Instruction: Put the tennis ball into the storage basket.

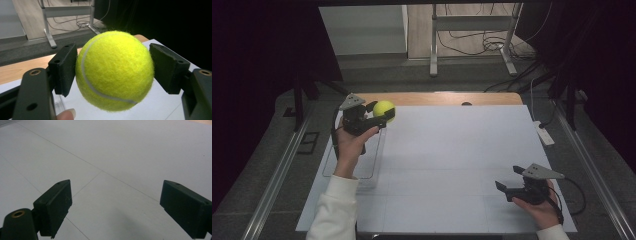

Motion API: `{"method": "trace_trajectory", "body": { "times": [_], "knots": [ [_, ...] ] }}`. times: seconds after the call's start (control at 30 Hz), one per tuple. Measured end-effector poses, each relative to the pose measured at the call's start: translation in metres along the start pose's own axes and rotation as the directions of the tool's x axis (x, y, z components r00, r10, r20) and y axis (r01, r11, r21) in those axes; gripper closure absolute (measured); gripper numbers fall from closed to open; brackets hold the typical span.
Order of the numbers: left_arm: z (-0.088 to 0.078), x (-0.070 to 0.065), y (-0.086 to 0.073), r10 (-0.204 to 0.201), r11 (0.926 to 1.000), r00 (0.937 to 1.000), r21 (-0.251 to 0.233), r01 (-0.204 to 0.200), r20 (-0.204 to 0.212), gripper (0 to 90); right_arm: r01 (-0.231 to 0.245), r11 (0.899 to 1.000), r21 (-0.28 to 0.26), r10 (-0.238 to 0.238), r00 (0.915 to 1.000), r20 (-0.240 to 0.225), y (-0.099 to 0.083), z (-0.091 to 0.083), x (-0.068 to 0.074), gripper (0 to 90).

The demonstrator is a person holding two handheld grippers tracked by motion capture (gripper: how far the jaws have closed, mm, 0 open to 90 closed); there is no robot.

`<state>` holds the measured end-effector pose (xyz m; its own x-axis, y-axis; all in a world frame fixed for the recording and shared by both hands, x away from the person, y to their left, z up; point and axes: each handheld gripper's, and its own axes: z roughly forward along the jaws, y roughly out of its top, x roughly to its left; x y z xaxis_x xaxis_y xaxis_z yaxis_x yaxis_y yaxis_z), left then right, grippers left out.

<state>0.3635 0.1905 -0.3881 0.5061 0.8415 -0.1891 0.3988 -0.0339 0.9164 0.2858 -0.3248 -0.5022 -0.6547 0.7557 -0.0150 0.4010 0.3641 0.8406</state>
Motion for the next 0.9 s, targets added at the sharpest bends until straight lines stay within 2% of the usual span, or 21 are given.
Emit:
{"method": "trace_trajectory", "body": {
  "times": [0.53, 0.9],
  "knots": [
    [-0.002, 0.023, -0.005, -0.037, 0.9993, 0.9975, 0.008, 0.038, -0.061, 27.5, 0.0, 1.0, 0.001, 0.0, 1.0, 0.0, 0.0, 0.0, 0.0, 11.2],
    [-0.007, 0.03, -0.004, -0.045, 0.999, 0.9952, -0.008, 0.045, -0.087, 27.5, 0.0, 1.0, 0.0, 0.0, 1.0, -0.002, 0.0, 0.0, 0.0, 11.2]
  ]
}}
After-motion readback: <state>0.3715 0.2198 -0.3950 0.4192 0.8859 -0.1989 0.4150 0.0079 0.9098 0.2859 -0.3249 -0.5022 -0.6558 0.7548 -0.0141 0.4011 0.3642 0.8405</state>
